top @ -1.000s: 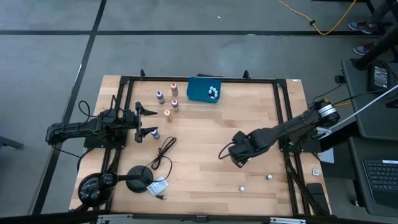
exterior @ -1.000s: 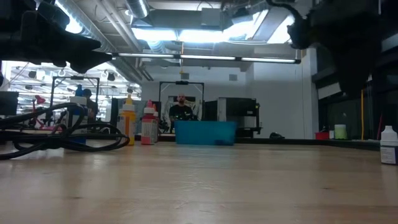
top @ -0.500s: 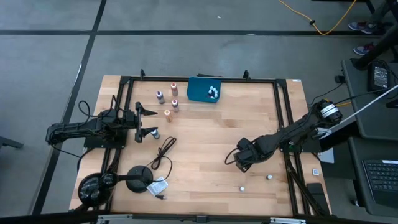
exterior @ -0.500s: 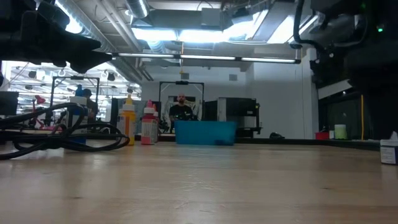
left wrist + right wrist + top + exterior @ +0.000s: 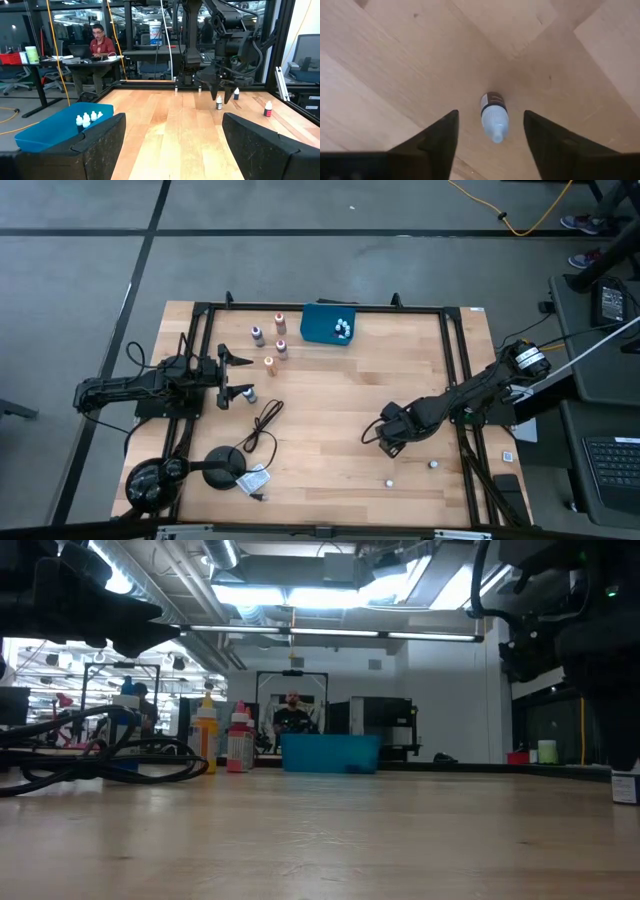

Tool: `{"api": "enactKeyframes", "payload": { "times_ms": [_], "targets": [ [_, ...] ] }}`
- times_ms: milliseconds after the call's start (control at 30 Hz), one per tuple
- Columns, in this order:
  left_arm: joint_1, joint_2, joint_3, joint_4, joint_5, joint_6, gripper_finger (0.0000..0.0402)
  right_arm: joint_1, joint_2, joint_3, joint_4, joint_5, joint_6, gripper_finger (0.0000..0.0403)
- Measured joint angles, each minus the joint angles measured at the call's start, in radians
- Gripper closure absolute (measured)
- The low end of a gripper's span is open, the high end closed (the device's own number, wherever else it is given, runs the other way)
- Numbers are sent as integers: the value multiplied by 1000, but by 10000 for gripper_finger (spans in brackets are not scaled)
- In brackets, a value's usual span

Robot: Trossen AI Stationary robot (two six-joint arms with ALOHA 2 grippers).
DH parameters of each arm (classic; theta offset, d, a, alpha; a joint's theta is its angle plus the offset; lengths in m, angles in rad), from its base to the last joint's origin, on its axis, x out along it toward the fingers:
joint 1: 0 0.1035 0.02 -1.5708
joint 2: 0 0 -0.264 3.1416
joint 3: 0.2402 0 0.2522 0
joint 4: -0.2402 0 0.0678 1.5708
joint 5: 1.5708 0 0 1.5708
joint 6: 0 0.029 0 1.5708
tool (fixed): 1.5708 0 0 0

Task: Pick & Place food coloring
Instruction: Put the small black food coloring bottle into the blue container

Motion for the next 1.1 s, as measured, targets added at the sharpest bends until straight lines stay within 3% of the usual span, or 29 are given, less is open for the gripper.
{"api": "enactKeyframes", "payload": {
  "times_ms": [233, 533, 767, 1100],
  "targets": [
    [0, 0, 0, 0, 0, 0, 74, 0, 0, 0, 0, -24, 0, 261],
    [0, 0, 0, 0, 0, 0, 74, 0, 0, 0, -2, 19, -43, 341],
    [0, 0, 0, 0, 0, 0, 74, -14, 2, 25, -22, 23, -133, 330],
    [0, 0, 0, 0, 0, 0, 74, -141, 2, 212, -160, 37, -379, 343]
  ]
}}
